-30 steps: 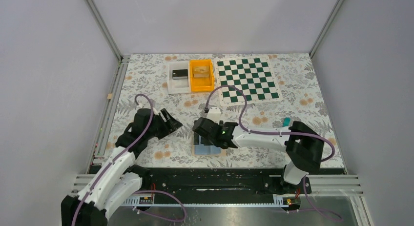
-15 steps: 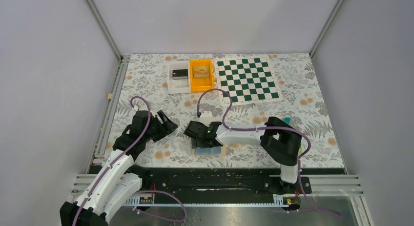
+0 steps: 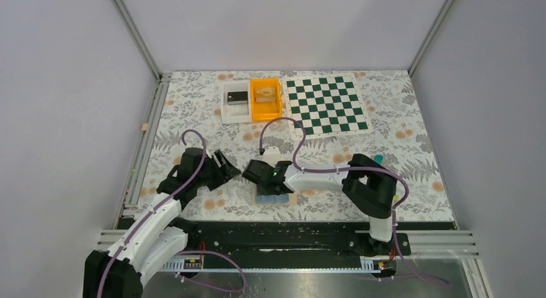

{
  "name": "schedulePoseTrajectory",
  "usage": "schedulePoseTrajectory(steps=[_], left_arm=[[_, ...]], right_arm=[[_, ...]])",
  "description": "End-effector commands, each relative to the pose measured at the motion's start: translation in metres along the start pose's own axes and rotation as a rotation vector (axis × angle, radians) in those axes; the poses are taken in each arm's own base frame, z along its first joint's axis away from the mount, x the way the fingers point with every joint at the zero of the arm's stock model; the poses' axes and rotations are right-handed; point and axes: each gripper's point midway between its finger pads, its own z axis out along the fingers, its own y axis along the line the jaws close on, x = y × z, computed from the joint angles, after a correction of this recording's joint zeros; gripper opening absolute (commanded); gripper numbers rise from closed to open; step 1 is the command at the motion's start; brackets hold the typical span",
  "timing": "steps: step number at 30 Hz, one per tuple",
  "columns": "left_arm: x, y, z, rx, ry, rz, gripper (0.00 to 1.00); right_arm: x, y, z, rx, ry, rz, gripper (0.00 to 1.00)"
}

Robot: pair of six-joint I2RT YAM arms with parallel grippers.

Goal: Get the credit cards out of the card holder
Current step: Remove the credit card from the card holder.

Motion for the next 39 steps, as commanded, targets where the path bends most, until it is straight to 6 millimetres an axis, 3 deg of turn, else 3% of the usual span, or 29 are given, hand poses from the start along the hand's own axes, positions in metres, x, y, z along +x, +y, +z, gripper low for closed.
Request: schedulePoseTrajectory(steps=[1, 7, 11, 14, 23, 33, 39], left_arm=[[0.017, -0.010, 0.013, 0.095, 0.087, -0.030, 0.63], [0.034, -0.011, 0.025, 0.113, 0.184, -0.028, 0.58], [0.033, -0.009, 0.027, 0.096, 0.182, -0.030, 0.57], [0.021, -0.004, 0.024, 0.036, 0.129, -0.013, 0.58], [-0.001, 0.000, 0.007, 0.015, -0.012, 0.002, 0.61], [0.001, 0.001, 0.006, 0.017, -0.003, 0.003, 0.61], [0.004, -0.001, 0.008, 0.034, 0.013, 0.004, 0.61]], right_arm=[[0.010, -0.003, 0.002, 0.001, 0.013, 0.006, 0.49], [0.011, -0.004, -0.001, -0.029, 0.000, 0.027, 0.37], [0.004, 0.000, -0.010, -0.048, -0.011, 0.028, 0.57], [-0.006, 0.006, -0.019, -0.072, -0.030, 0.034, 0.65], [-0.003, 0.013, -0.010, -0.043, 0.001, 0.026, 0.76], [0.010, 0.006, 0.003, 0.006, 0.034, 0.005, 0.72], [0.014, 0.004, 0.004, -0.002, 0.043, 0.011, 0.53]])
